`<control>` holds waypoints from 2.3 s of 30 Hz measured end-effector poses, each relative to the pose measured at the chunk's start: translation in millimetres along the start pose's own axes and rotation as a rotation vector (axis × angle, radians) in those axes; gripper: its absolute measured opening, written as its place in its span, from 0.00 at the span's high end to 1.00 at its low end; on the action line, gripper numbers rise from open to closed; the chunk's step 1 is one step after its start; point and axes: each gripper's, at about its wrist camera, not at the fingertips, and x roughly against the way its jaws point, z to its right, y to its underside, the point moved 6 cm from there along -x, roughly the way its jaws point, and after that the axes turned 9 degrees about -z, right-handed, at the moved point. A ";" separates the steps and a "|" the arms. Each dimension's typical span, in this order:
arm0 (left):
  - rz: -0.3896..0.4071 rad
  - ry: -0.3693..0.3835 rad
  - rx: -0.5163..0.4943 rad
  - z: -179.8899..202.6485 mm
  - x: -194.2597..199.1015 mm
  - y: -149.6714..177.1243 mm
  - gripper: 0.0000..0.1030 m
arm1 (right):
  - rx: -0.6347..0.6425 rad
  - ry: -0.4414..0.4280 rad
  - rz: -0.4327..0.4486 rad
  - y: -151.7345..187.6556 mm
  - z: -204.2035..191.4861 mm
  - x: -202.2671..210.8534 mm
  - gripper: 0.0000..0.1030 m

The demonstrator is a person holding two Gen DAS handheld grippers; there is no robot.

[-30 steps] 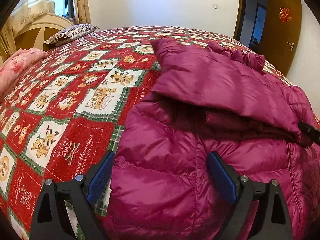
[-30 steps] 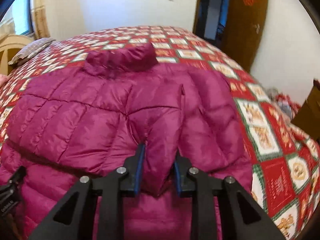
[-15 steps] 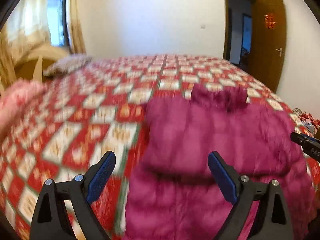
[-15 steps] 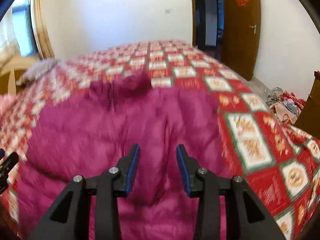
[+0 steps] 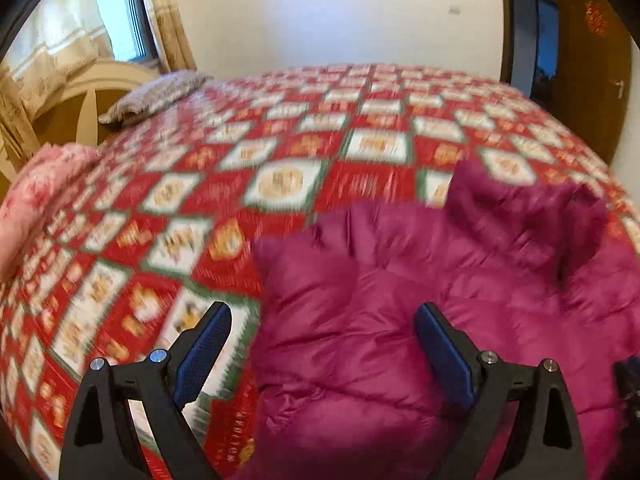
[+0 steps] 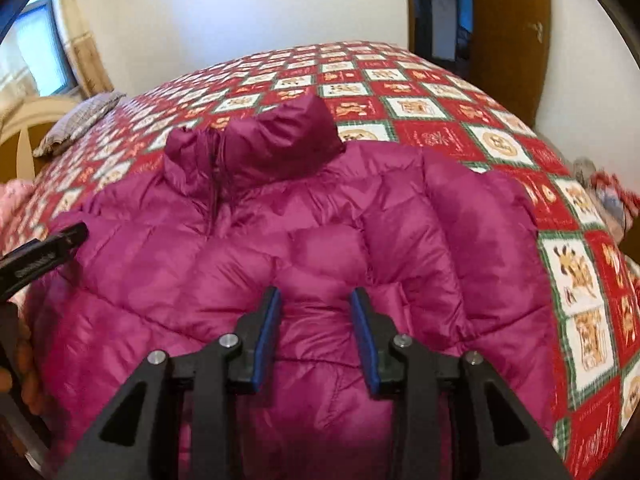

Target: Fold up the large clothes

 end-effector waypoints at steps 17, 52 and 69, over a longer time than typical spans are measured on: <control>0.077 0.049 0.085 -8.0 3.8 16.0 0.06 | -0.188 -0.063 -0.032 -94.0 7.7 16.5 0.29; 0.055 0.091 0.099 -10.8 -6.2 16.3 0.06 | -0.230 -0.074 0.040 -40.7 48.5 -33.2 0.88; 0.119 0.258 -0.105 94.9 50.0 -59.3 0.06 | -0.264 -0.104 0.091 -37.6 50.7 -27.0 0.84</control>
